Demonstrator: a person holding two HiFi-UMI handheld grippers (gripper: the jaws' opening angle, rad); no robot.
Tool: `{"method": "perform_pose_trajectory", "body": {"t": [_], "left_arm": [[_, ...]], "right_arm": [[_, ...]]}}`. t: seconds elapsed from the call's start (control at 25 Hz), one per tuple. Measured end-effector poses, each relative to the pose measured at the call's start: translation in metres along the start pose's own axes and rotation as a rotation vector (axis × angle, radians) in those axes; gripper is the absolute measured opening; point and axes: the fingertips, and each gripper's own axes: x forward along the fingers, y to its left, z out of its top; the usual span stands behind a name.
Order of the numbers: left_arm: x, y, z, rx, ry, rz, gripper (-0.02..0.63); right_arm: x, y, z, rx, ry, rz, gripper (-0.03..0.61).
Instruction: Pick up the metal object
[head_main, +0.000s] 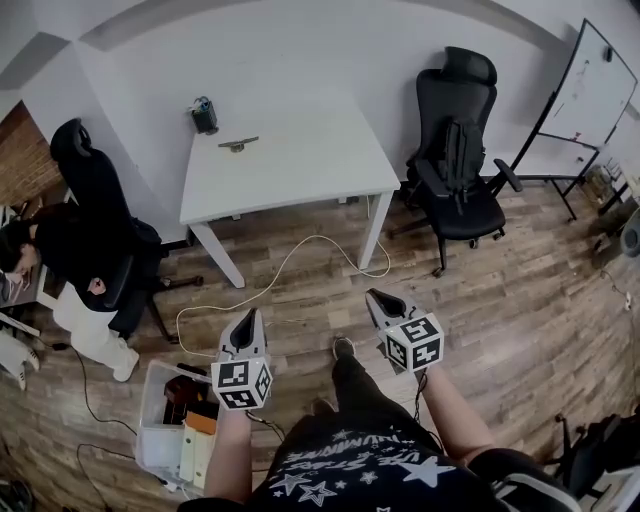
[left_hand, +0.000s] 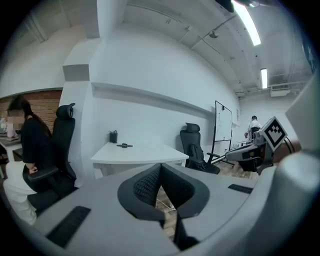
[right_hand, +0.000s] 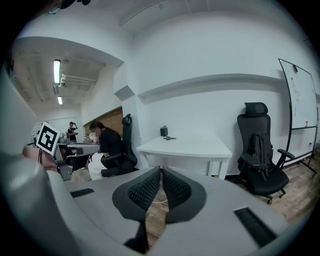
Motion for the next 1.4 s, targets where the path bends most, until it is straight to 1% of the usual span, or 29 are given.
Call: {"method": "perform_pose_trajectory", "body": {"t": [0.12, 0.32, 0.4, 0.64, 0.76, 1.04, 1.4], "left_arm": [[0.000, 0.006, -0.002, -0.012, 0.005, 0.016, 0.020], [0.014, 0.014, -0.007, -0.007, 0.023, 0.022, 0.020], [0.025, 0.017, -0.006, -0.004, 0.026, 0.022, 0.020], [0.079, 0.028, 0.012, 0.005, 0.034, 0.029, 0.020], [0.110, 0.035, 0.020, 0.001, 0.043, 0.035, 0.020], [0.188, 0.046, 0.039, -0.006, 0.061, 0.060, 0.020], [0.266, 0.055, 0.068, 0.005, 0.053, 0.133, 0.020]], "right_arm": [[0.007, 0.000, 0.003, 0.001, -0.006, 0.008, 0.051], [0.022, 0.009, 0.018, 0.049, -0.101, 0.085, 0.051], [0.031, 0.002, 0.017, 0.043, -0.095, 0.078, 0.051], [0.070, -0.048, 0.031, 0.061, -0.072, 0.021, 0.051], [0.095, -0.074, 0.042, 0.072, -0.066, 0.012, 0.051], [0.160, -0.130, 0.075, 0.076, -0.061, 0.031, 0.051], [0.227, -0.194, 0.114, 0.061, -0.068, 0.094, 0.051]]}}
